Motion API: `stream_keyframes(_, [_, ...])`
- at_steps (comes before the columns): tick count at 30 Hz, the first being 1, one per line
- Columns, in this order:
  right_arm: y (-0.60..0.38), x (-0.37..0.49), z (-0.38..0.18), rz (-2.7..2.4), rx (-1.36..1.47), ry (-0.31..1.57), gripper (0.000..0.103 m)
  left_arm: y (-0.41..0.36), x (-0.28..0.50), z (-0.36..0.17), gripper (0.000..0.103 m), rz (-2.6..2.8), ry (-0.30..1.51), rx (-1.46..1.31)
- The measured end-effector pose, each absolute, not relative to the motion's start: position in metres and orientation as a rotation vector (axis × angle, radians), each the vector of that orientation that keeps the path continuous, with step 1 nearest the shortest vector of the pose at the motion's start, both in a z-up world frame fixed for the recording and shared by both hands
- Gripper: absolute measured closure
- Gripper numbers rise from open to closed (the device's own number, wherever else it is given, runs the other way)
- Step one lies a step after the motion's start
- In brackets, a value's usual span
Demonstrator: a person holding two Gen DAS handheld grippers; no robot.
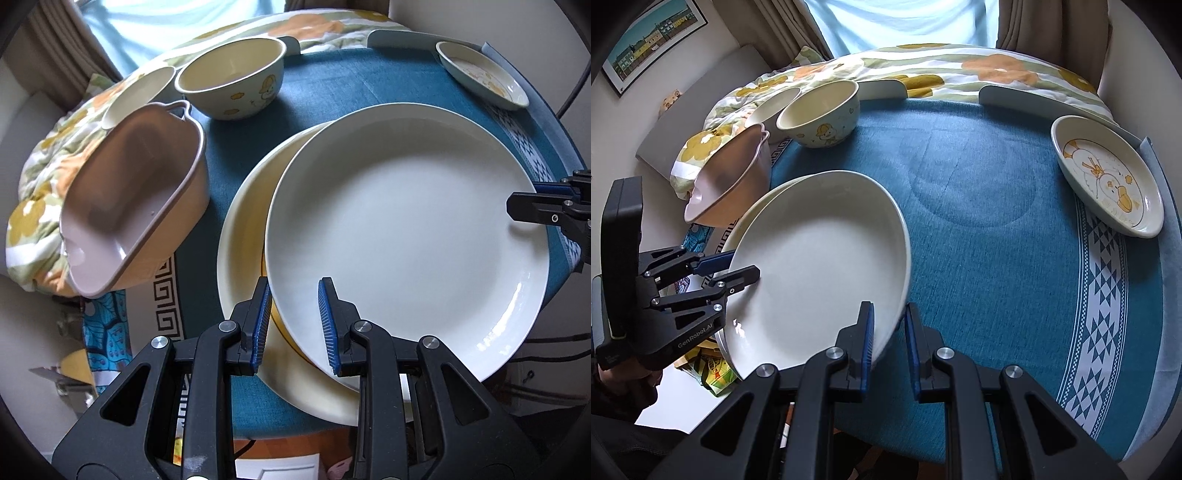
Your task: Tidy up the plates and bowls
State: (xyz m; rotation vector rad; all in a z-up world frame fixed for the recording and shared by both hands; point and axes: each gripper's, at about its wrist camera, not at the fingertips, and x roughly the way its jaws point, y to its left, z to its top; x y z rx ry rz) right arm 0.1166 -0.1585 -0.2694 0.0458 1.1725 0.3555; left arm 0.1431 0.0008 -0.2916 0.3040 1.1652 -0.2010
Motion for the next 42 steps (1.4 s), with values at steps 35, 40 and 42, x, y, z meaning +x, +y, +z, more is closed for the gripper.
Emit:
stream_keyframes(35, [-0.131, 0.117, -0.273, 0.333, -0.156, 1.16, 0.088, -0.005, 0.128, -0.286, 0.08, -0.088, 1.089, 0.481])
stream_keyframes(40, [-0.135, 0.117, -0.268, 0.337, -0.106, 1.155, 0.088, -0.005, 0.13, -0.276, 0.08, -0.079, 1.091, 0.467])
stream_keyframes(42, [-0.138, 0.117, -0.261, 0.349, -0.075, 1.152, 0.088, -0.005, 0.131, -0.265, 0.08, -0.076, 1.078, 0.453])
